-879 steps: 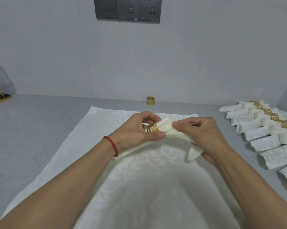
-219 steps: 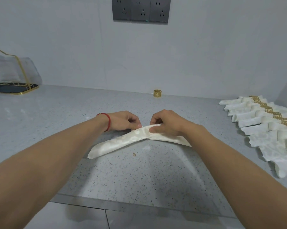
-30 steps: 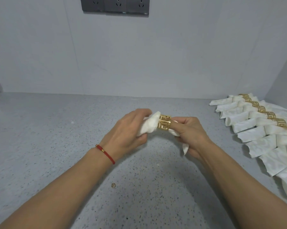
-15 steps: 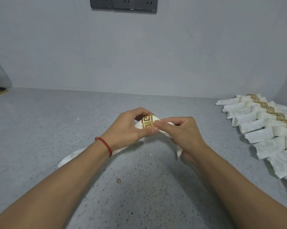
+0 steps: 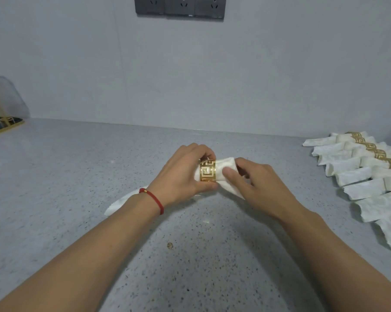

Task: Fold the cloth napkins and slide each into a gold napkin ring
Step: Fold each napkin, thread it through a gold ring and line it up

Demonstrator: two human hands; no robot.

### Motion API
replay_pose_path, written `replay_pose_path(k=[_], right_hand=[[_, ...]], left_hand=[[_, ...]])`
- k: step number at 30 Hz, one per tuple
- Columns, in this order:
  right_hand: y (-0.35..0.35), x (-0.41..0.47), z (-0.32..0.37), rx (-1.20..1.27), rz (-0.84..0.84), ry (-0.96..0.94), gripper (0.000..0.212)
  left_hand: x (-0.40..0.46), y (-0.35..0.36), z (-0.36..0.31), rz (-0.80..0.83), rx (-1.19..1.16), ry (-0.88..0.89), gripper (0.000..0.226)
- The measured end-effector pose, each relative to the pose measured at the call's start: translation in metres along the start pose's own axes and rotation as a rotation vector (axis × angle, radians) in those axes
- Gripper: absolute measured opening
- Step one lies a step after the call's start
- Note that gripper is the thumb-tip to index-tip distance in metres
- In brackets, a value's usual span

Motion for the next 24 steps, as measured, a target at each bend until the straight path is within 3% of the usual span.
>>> replay_pose_path(k=[3,6,10,17,19,22,24], right_hand=[[-0.003,0.000,-0.002,0.307,-0.113,0.038,0.021],[-0.007,-0.001,-0.008,0.513,-0.122,0.085,0.017],[-0.004,-0.002,-0.013,0.481,-0.123,0.108,0.020],[-0.006,-0.002,-0.015,0.449,-0.078,0.114,0.019],[-0.007,-0.002,-0.016,0.536,-0.091,0.128,0.022],[-0.008,0.000,-0.021,0.586,-0.101,0.172,0.035],[-0.009,0.001,-0.021,0.626,-0.096,0.180,0.033]], left_hand=[[-0.003,-0.005,0.006,-0.007,-0.167,-0.065,0.053],[-0.007,0.001,0.015,0.097,-0.407,-0.152,0.051],[-0.008,0.001,0.017,0.116,-0.545,-0.196,0.036],[-0.008,0.003,0.018,0.125,-0.639,-0.210,0.041],[-0.008,0.005,0.025,0.106,-0.690,-0.304,0.038],[-0.012,0.015,0.039,0.151,-1.028,-0.521,0.030],[-0.012,0.015,0.042,0.191,-1.054,-0.502,0.031]])
Point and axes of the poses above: each hand's wrist, its own x-axis towards the middle knuckle, its own y-axis out of the palm, z = x × y, the point moved 9 cm from there along x, towards the middle knuckle, and after that the axes turned 2 degrees about -y, right-handed, at the moved point
